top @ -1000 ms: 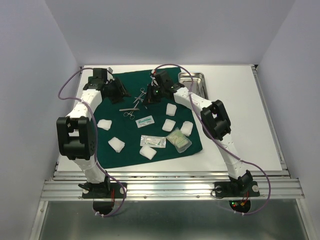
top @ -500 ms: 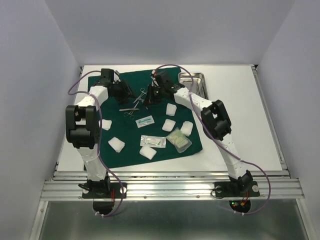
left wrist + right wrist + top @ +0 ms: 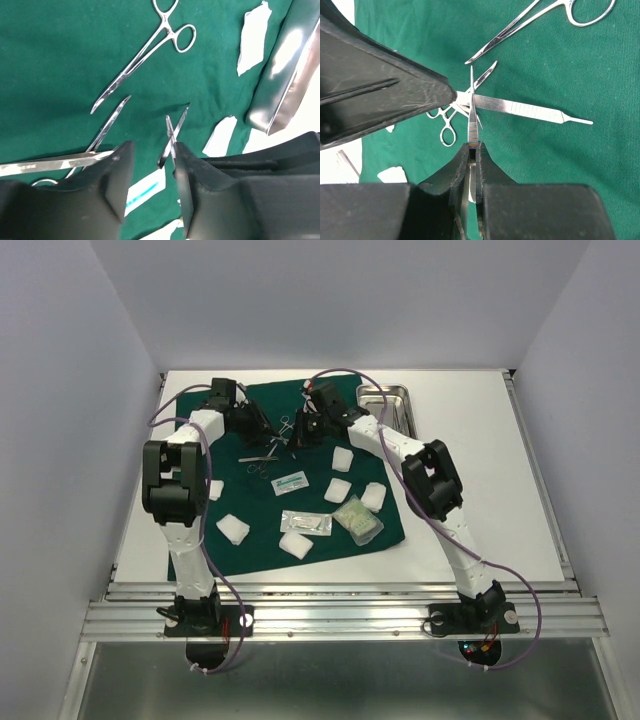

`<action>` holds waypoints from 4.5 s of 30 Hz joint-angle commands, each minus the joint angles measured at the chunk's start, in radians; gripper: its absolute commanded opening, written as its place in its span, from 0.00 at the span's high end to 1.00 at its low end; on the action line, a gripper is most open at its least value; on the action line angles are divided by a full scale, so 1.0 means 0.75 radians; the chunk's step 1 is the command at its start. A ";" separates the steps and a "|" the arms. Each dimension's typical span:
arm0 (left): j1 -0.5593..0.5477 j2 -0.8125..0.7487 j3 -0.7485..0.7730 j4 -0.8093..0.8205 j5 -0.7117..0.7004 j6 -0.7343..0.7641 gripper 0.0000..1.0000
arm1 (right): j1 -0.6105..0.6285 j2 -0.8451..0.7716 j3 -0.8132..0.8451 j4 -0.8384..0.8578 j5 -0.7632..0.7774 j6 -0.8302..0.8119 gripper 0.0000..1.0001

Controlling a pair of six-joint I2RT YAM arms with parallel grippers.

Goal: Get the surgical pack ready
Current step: Adjust the medical item, then place the medical item in the container.

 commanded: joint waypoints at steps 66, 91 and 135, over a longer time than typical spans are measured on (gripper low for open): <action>0.101 -0.521 0.020 -0.311 -0.154 0.175 1.00 | -0.028 -0.259 -0.137 -0.018 0.461 -0.142 0.99; 0.140 -0.552 -0.052 -0.182 -0.060 0.144 1.00 | -0.339 -0.223 -0.203 -0.014 0.797 -0.414 0.99; 0.040 -0.804 -0.676 0.875 0.050 -0.549 1.00 | -0.102 -0.462 -0.686 1.029 -0.283 0.692 0.18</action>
